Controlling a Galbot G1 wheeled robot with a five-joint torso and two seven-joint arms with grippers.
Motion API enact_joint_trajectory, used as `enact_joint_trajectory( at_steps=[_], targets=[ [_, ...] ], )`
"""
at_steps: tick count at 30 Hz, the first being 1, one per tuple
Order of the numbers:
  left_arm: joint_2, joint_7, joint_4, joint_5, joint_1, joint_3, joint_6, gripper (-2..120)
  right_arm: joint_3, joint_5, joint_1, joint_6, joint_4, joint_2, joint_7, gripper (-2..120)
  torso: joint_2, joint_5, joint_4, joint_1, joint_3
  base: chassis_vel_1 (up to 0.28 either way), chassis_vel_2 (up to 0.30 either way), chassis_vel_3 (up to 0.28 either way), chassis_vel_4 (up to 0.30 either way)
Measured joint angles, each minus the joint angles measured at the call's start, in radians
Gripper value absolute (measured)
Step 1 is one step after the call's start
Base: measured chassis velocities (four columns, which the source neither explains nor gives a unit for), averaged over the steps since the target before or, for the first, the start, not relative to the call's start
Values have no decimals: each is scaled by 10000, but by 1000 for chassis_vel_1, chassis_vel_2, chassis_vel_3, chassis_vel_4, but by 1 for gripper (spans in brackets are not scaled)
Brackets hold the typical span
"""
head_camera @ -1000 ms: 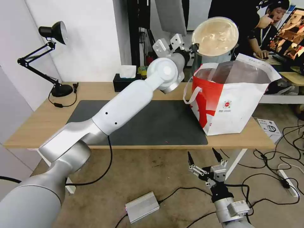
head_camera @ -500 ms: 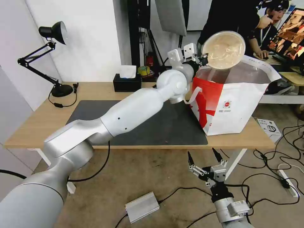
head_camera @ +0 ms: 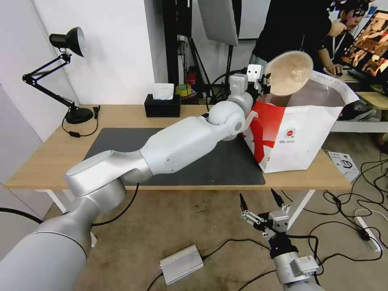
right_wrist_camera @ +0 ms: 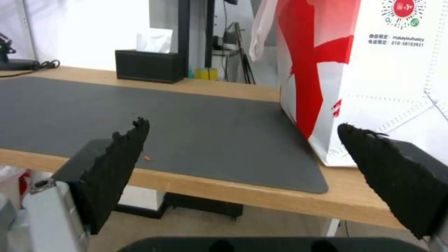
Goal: Pick up the trash from the table and place it into the takeout bag.
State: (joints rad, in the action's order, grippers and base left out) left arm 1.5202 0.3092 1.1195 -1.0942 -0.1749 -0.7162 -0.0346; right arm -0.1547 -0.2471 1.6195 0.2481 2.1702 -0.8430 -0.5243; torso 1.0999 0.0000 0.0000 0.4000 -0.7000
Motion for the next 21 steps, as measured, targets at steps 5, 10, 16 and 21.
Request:
enact_joint_trajectory(
  at_steps=[5,10,16,21],
  targets=[
    [38,-88,-270,1122,-9,-377,-140,0,0,0,0,0,0,0,0,100,0,0,0,0,0,0,0,0,0],
    [143,-203,-539,1713,-18,-505,-199,0,0,0,0,0,0,0,0,100,1,0,0,0,0,0,0,0,0],
    [185,-542,-808,2366,-23,-702,-285,0,0,0,0,0,0,0,0,100,0,0,2,0,-1,0,0,0,0],
    [188,-668,-889,2398,11,-773,-290,0,0,0,0,0,0,0,0,100,0,0,0,0,0,0,0,0,0]
  ],
)
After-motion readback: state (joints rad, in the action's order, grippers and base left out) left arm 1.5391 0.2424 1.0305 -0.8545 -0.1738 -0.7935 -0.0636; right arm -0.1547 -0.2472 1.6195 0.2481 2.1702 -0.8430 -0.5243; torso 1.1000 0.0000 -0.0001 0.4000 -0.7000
